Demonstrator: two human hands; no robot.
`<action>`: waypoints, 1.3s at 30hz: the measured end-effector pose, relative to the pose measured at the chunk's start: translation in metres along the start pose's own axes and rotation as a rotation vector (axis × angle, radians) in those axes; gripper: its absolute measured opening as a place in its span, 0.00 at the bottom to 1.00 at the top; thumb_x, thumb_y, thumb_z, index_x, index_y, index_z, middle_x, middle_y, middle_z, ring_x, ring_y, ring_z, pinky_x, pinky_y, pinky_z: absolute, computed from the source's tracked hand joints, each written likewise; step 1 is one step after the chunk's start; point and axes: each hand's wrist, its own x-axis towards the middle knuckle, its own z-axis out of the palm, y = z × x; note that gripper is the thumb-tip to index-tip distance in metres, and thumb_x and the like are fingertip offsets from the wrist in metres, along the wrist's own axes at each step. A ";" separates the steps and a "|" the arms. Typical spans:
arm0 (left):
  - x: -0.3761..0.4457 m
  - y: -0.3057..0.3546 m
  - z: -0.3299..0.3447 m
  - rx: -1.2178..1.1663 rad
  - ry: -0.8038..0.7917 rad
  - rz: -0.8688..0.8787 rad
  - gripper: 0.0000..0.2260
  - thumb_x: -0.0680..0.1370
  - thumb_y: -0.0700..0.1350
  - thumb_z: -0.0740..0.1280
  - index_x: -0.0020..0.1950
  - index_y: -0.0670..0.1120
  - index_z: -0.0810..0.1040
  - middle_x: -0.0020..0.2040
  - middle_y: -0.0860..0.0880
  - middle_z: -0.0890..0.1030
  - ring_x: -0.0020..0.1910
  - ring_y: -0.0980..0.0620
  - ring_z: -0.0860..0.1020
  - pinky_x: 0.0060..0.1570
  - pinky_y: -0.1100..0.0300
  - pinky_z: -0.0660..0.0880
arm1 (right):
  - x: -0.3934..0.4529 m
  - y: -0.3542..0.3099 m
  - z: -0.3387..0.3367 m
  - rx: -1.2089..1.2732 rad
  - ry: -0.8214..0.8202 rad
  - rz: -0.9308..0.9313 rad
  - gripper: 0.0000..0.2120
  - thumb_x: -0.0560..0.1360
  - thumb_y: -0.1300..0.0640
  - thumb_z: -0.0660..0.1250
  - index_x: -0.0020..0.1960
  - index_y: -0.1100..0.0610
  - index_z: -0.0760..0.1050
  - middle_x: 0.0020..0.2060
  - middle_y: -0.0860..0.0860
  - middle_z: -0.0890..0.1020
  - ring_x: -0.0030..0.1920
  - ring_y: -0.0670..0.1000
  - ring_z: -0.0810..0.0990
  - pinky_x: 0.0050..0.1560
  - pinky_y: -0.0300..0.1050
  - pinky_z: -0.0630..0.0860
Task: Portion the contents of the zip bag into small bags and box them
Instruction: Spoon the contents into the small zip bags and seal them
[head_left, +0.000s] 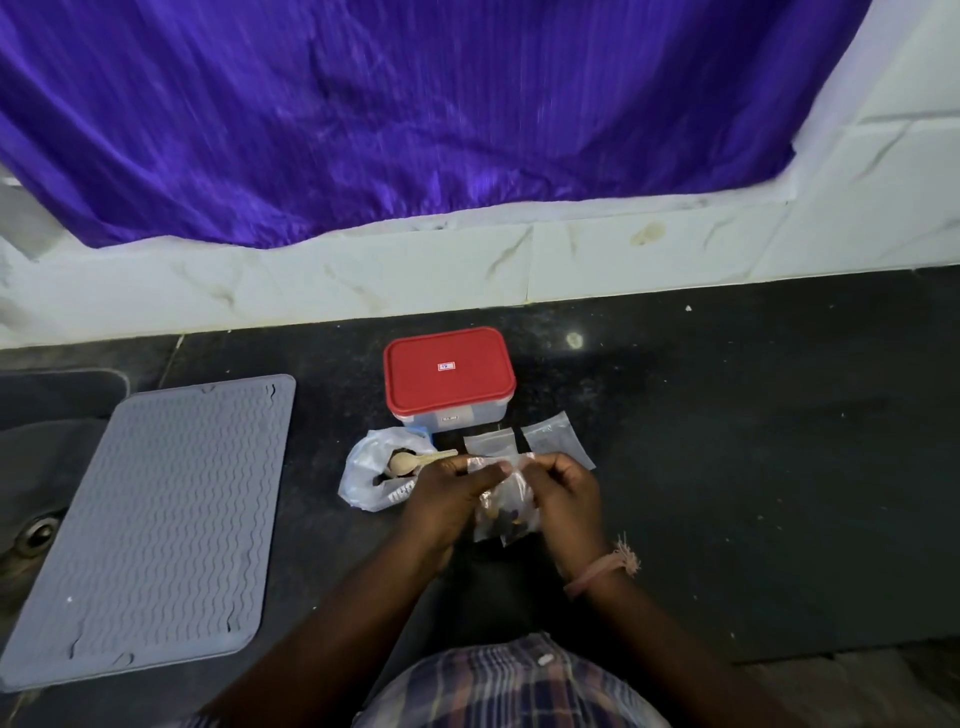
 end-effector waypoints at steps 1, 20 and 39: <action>0.000 -0.004 0.003 -0.005 0.000 -0.015 0.10 0.75 0.43 0.77 0.52 0.38 0.86 0.48 0.34 0.86 0.46 0.36 0.85 0.48 0.46 0.82 | 0.001 0.001 -0.006 0.001 0.015 0.015 0.05 0.76 0.63 0.69 0.42 0.61 0.81 0.37 0.56 0.84 0.39 0.54 0.81 0.45 0.52 0.79; 0.020 -0.053 0.020 0.224 0.163 -0.168 0.05 0.77 0.41 0.74 0.50 0.39 0.84 0.43 0.41 0.87 0.45 0.42 0.87 0.53 0.41 0.83 | 0.019 0.051 -0.032 -0.171 -0.087 0.072 0.07 0.77 0.64 0.67 0.41 0.61 0.78 0.38 0.60 0.83 0.40 0.56 0.81 0.42 0.53 0.80; 0.043 -0.050 0.023 0.494 0.311 -0.027 0.28 0.71 0.53 0.77 0.68 0.46 0.76 0.62 0.50 0.81 0.62 0.49 0.80 0.63 0.44 0.78 | 0.095 0.067 -0.038 -1.010 0.044 -0.395 0.04 0.68 0.66 0.72 0.41 0.58 0.82 0.45 0.57 0.81 0.47 0.61 0.78 0.49 0.51 0.73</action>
